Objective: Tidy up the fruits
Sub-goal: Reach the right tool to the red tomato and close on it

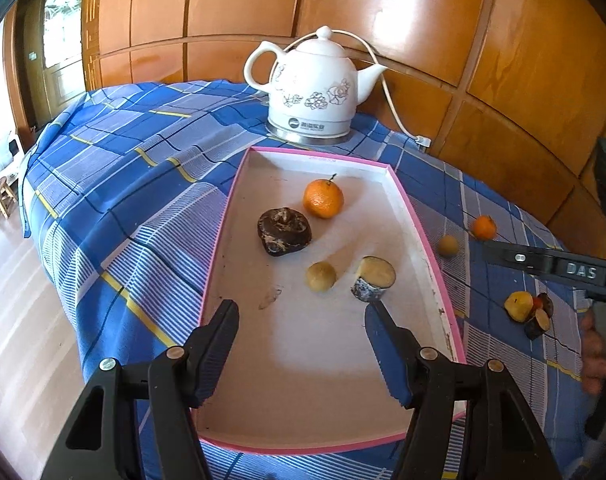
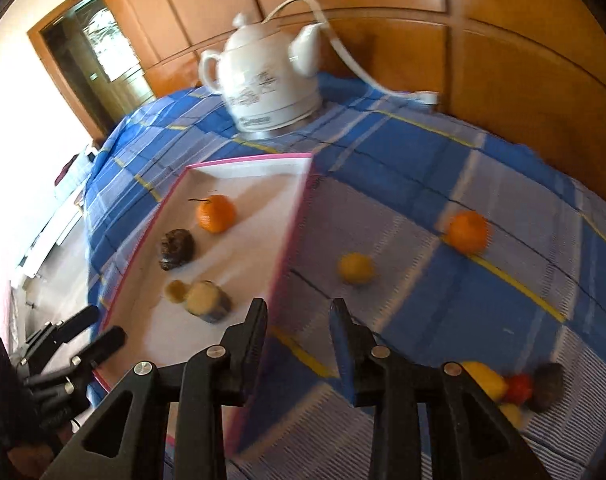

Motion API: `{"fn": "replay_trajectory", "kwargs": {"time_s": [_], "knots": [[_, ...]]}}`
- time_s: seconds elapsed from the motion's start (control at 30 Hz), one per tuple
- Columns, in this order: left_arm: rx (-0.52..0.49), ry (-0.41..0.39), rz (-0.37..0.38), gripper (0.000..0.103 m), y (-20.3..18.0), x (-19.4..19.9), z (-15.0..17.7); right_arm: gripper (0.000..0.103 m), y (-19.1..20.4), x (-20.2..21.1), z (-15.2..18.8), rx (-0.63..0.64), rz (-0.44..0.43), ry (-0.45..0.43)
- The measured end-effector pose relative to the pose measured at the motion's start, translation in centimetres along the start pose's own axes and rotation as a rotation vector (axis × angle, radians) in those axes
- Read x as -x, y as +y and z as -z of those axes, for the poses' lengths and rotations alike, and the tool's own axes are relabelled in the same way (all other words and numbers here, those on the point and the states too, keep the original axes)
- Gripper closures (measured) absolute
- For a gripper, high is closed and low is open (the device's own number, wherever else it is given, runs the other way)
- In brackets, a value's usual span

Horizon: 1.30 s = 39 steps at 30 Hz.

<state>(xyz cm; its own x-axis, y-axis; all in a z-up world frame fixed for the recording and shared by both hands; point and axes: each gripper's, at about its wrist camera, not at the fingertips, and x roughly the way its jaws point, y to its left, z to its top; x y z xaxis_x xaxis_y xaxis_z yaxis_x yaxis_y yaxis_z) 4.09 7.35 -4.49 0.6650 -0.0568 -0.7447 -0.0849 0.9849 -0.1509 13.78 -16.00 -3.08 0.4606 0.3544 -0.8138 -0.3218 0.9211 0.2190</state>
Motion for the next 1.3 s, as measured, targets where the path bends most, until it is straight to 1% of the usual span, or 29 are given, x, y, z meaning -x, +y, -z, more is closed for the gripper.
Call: {"fn": "replay_trajectory", "kwargs": {"time_s": [0.2,0.33,0.53,0.57,0.63,0.7,0.73,0.9,1.03,1.13,1.23,1.3], "knots": [[-0.036,-0.003,0.017,0.037,-1.2,0.2,0.0,0.071,-6.2,3.6,1.3,-0.078,0.090,-0.019],[-0.060,-0.002,0.030,0.037,-2.0,0.2,-0.1,0.071,-11.2,6.0,2.6,-0.170,0.157,-0.030],[-0.124,0.009,0.055,0.037,-4.1,0.0,0.1,0.071,-16.8,7.1,4.8,-0.299,0.220,-0.028],[-0.135,0.011,0.060,0.037,-4.5,0.0,0.1,0.071,-17.7,7.0,5.4,-0.333,0.213,-0.027],[-0.160,0.014,0.069,0.037,-5.3,0.0,0.2,0.071,-18.6,6.7,6.4,-0.370,0.167,-0.019],[-0.185,0.016,0.077,0.037,-6.2,0.0,0.2,0.071,-18.8,5.9,6.7,-0.385,0.102,0.018],[-0.194,0.017,0.080,0.037,-6.5,0.0,0.2,0.071,-18.5,5.5,6.6,-0.382,0.064,0.032],[-0.249,0.033,0.111,0.037,-8.7,-0.2,0.8,0.071,-16.8,4.1,6.4,-0.337,-0.029,0.087],[-0.289,0.050,0.132,0.037,-9.8,-0.4,1.5,0.071,-15.9,3.2,6.6,-0.321,-0.079,0.113],[-0.302,0.058,0.145,0.037,-10.3,-0.5,1.9,0.071,-15.5,2.4,6.5,-0.312,-0.078,0.127],[-0.312,0.062,0.155,0.037,-10.6,-0.6,2.1,0.066,-15.4,2.0,6.4,-0.307,-0.089,0.131],[-0.316,0.067,0.159,0.037,-10.8,-0.6,2.3,0.064,-15.5,2.0,6.4,-0.306,-0.113,0.133]]}}
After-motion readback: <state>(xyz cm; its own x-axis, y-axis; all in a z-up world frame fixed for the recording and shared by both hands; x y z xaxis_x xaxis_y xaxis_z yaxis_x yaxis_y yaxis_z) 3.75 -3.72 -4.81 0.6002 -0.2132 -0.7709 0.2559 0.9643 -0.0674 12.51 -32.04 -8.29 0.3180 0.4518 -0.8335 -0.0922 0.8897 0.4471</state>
